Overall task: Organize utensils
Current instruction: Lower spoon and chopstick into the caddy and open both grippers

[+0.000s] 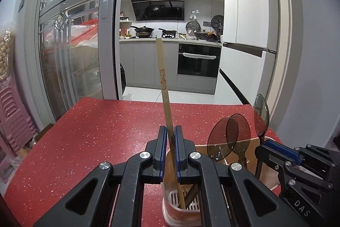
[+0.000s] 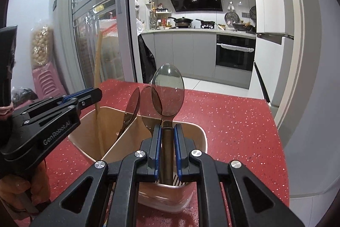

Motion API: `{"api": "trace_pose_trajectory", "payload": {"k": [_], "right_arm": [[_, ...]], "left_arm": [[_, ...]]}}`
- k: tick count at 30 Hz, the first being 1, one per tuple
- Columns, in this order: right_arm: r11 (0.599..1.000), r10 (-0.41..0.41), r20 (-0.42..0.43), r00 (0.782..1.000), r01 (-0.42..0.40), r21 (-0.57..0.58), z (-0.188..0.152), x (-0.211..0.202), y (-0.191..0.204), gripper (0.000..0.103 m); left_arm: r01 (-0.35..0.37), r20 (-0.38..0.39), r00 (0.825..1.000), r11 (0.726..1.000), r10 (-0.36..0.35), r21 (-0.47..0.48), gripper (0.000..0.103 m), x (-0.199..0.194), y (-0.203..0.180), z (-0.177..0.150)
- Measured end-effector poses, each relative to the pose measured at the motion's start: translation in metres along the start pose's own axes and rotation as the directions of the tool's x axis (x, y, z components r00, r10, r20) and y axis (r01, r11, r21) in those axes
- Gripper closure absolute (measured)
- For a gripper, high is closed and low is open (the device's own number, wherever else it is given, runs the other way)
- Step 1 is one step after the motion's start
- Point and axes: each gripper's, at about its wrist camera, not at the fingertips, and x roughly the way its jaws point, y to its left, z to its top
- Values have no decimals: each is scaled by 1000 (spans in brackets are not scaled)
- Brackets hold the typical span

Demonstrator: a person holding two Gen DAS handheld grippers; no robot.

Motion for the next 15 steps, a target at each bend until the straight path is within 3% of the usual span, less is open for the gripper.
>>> {"api": "trace_pose_trajectory", "payload": {"k": [3, 6, 15], "right_arm": [[1000, 12, -14, 1000, -12, 8, 2, -1, -2, 88], [1000, 24, -15, 1000, -24, 9, 3, -4, -3, 70], [997, 37, 1, 999, -37, 69, 9, -25, -10, 66]], "left_arm": [[-4, -7, 1000, 1000, 4, -5, 71, -3, 2, 0], [-7, -17, 1000, 1000, 6, -16, 71, -4, 3, 0], [11, -56, 998, 999, -12, -30, 70, -3, 10, 0]]}}
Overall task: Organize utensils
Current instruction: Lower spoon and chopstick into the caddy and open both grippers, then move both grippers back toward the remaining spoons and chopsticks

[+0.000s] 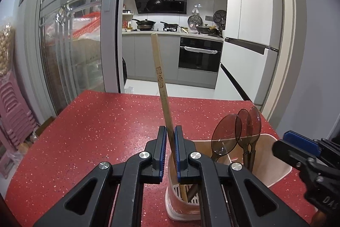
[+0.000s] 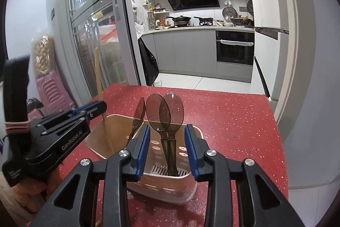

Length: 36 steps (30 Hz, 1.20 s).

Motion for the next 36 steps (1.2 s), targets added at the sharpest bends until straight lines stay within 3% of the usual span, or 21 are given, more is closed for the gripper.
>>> {"api": "trace_pose_trajectory", "payload": {"k": [15, 22, 24, 26, 29, 32, 36], "right_arm": [[998, 2, -22, 1000, -1, 64, -9, -34, -4, 62], [995, 29, -71, 997, -22, 95, -18, -49, 0, 52], [994, 45, -95, 994, -35, 105, -25, -51, 2, 47], [991, 65, -135, 989, -49, 121, -32, -52, 4, 34], [985, 96, -196, 976, -65, 162, -47, -51, 5, 17], [985, 83, -286, 954, -35, 170, -63, -44, 10, 16], [988, 58, -392, 918, 2, 152, -87, -39, 18, 16]], "left_arm": [[41, -14, 999, 998, -42, -40, 70, -14, 10, 4], [51, 5, 999, 998, -51, -25, 69, -45, 16, 2], [46, -9, 999, 998, -46, -32, 0, -54, 21, -2], [5, 3, 1000, 999, -5, -50, 0, -62, 29, -12], [0, -32, 999, 999, -1, -36, 0, -64, 34, -26], [-37, -91, 995, 999, 37, 0, 0, -60, 38, -48], [-62, -212, 975, 997, 70, 47, 0, -47, 41, -86]]}}
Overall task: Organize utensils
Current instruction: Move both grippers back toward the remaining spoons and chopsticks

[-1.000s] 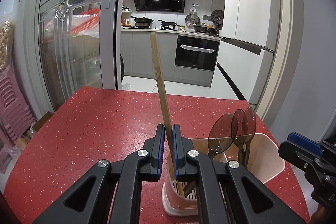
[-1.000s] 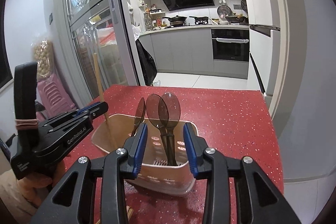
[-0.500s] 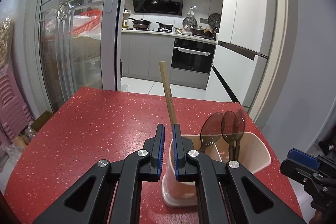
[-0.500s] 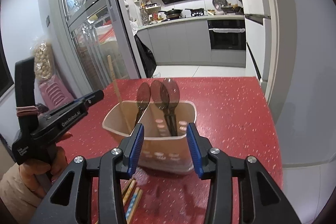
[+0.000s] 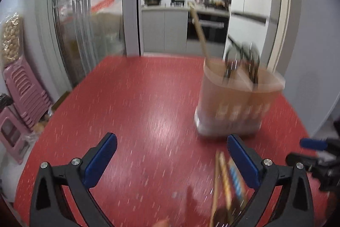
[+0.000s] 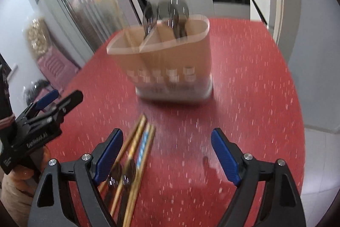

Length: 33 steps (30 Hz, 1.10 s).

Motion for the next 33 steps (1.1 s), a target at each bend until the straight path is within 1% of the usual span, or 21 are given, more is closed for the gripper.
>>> {"api": "trace_pose_trajectory", "payload": {"k": [2, 5, 9, 14, 21, 24, 33], "right_arm": [[1000, -16, -44, 999, 16, -2, -11, 7, 2, 16], [1000, -25, -115, 993, 25, -1, -27, 18, 3, 16], [1000, -24, -190, 982, 24, -2, -49, 29, 6, 16], [1000, -22, -233, 972, 20, -12, -66, 34, 13, 16], [997, -69, -252, 965, 62, -39, -75, 38, 20, 20], [994, -102, -258, 961, 88, -65, -78, 40, 25, 22], [980, -176, -234, 956, 146, -138, -83, 47, 46, 24]], "left_arm": [[-8, -49, 999, 1000, 8, 12, 0, 7, 1, -15], [43, -135, 990, 999, -40, 24, 0, 19, 1, -40], [62, -182, 982, 997, -51, 52, 0, 24, 0, -66], [89, -216, 973, 994, -75, 59, 0, 27, 2, -84], [124, -279, 956, 988, -95, 89, 0, 35, -5, -103], [132, -296, 951, 985, -95, 107, 0, 31, -7, -109], [127, -303, 949, 985, -86, 120, 0, 24, -10, -116]]}}
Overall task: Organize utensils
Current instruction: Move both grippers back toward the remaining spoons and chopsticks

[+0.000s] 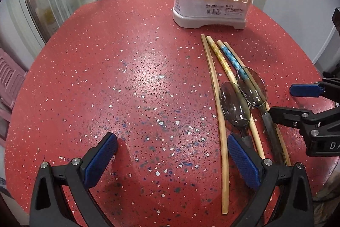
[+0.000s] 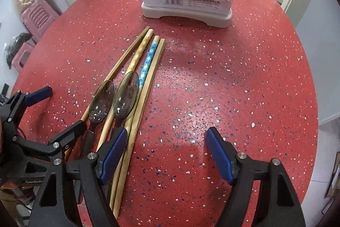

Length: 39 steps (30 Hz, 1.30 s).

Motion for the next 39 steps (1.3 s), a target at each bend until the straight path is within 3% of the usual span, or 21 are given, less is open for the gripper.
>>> {"api": "trace_pose_trajectory", "payload": {"k": [15, 23, 26, 39], "right_arm": [[999, -41, 15, 999, 42, -8, 12, 2, 7, 31], [998, -66, 27, 997, 65, 27, 22, 5, -10, 32], [993, -119, 13, 993, 118, 22, 24, 9, -20, 40], [995, 10, 3, 1000, -10, 102, 30, -5, -31, 42]], "left_arm": [[-37, 17, 999, 999, 37, 13, 0, 7, 1, 19], [-69, 25, 997, 997, 69, 19, 0, 14, 0, 37], [-78, 28, 997, 997, 77, 23, 0, 16, 0, 43], [-90, 20, 996, 994, 89, 56, 0, 19, -2, 54]]}}
